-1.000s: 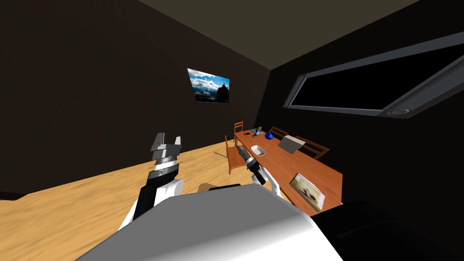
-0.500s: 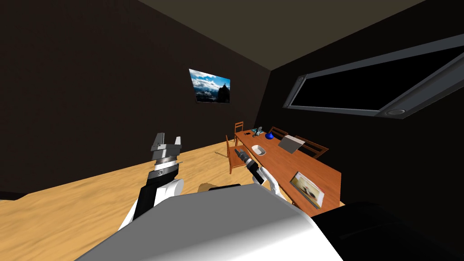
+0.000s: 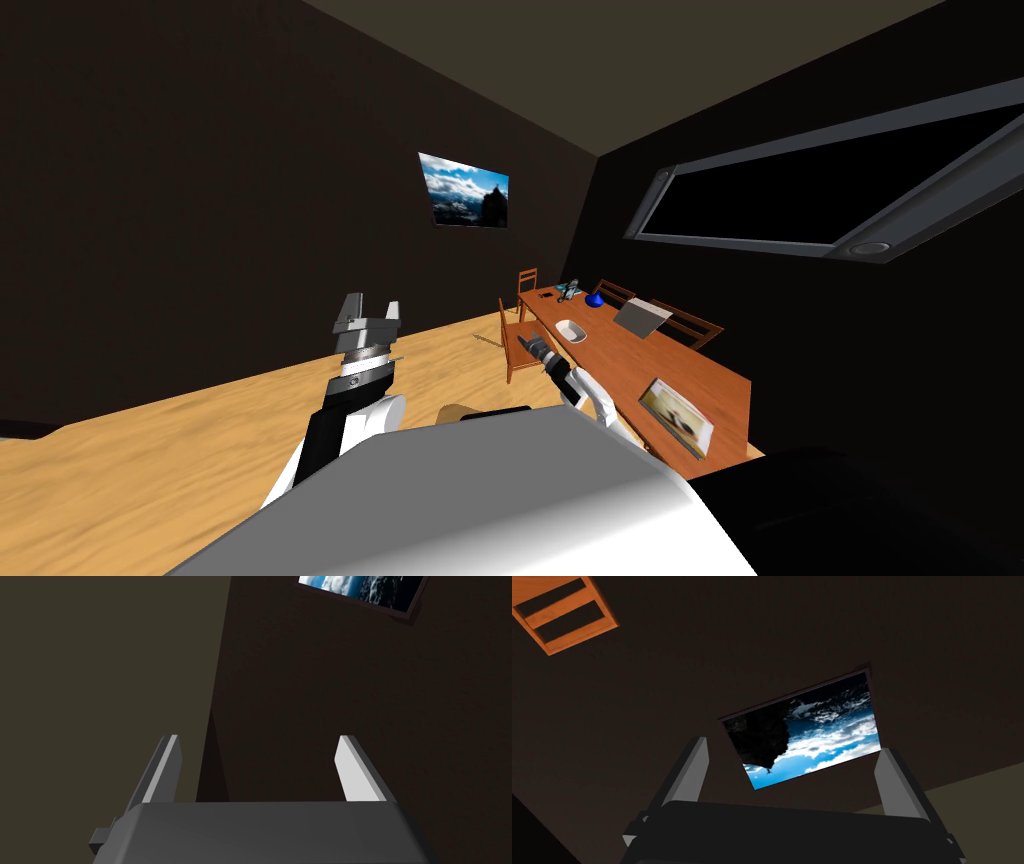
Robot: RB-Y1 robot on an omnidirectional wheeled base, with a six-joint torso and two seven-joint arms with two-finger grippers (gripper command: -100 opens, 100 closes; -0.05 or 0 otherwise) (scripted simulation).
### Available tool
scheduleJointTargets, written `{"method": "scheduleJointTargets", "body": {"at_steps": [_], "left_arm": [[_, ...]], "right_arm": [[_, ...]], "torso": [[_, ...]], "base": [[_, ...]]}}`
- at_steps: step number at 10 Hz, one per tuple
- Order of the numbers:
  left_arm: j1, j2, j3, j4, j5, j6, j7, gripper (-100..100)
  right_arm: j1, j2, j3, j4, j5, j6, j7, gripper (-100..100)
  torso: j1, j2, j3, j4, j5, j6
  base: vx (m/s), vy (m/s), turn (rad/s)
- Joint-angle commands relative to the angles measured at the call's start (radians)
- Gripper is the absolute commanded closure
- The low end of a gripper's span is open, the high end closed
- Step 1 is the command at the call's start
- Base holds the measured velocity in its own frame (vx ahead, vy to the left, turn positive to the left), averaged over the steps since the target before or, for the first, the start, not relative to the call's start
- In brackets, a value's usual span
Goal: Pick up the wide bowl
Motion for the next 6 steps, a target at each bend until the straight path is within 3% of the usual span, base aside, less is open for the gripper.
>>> {"method": "scheduleJointTargets", "body": {"at_steps": [1, 6], "left_arm": [[0.0, 0.0, 0.0, 0.0, 0.0, 0.0, 0.0, 0], [0.0, 0.0, 0.0, 0.0, 0.0, 0.0, 0.0, 0]], "right_arm": [[-0.018, -0.028, 0.011, 0.043, 0.05, 0.016, 0.033, -100], [-0.048, -0.073, 0.033, 0.116, 0.187, 0.046, 0.096, -100]], "torso": [[0.0, 0.0, 0.0, 0.0, 0.0, 0.0], [-0.003, -0.001, 0.0, 0.0, -0.001, 0.0]], "base": [[-0.006, -0.018, 0.011], [-0.002, -0.044, 0.014]]}}
